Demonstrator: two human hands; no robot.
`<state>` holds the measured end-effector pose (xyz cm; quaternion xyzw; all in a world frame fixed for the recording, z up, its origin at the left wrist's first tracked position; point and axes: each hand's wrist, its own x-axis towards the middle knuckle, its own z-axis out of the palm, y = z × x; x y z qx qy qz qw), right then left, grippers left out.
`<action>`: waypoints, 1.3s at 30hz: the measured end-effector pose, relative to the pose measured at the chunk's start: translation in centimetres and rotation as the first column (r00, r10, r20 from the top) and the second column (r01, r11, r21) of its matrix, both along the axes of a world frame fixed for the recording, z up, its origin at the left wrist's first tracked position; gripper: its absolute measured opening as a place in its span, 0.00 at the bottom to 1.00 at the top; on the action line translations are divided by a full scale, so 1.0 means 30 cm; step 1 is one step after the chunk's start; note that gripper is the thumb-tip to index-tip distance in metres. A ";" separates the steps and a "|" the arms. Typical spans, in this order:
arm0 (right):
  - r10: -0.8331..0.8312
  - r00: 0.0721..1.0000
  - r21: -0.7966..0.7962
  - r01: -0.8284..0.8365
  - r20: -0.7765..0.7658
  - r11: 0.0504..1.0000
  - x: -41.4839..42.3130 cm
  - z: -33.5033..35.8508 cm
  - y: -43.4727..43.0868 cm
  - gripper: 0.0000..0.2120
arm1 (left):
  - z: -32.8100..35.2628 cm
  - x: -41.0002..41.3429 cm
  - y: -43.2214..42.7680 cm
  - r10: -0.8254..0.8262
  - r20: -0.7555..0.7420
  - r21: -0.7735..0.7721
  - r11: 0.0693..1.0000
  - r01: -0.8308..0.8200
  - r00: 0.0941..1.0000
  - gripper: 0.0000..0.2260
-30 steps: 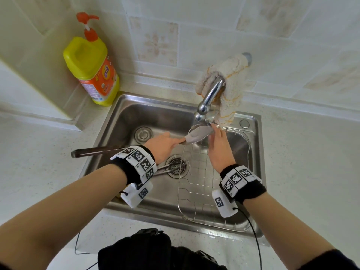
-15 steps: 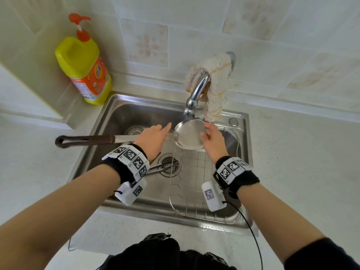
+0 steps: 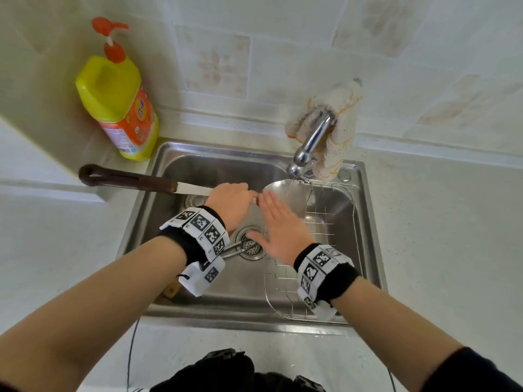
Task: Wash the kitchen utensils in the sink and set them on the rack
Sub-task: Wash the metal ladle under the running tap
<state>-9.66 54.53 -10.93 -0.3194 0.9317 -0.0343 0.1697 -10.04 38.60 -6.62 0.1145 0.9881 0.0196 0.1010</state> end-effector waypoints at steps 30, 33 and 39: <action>-0.483 0.866 -0.143 0.466 -0.129 0.873 -0.191 0.060 0.107 0.13 | -0.025 0.016 -0.034 0.083 0.155 0.059 0.994 -0.093 0.984 0.17; -0.446 0.891 -0.027 0.445 -0.085 0.895 -0.221 0.048 0.114 0.15 | -0.039 0.038 -0.029 0.066 0.162 0.038 0.997 -0.073 0.984 0.14; -0.474 0.873 -0.127 0.461 -0.117 0.878 -0.265 -0.004 0.122 0.07 | -0.023 0.042 -0.013 0.045 0.159 0.030 0.998 -0.050 0.986 0.13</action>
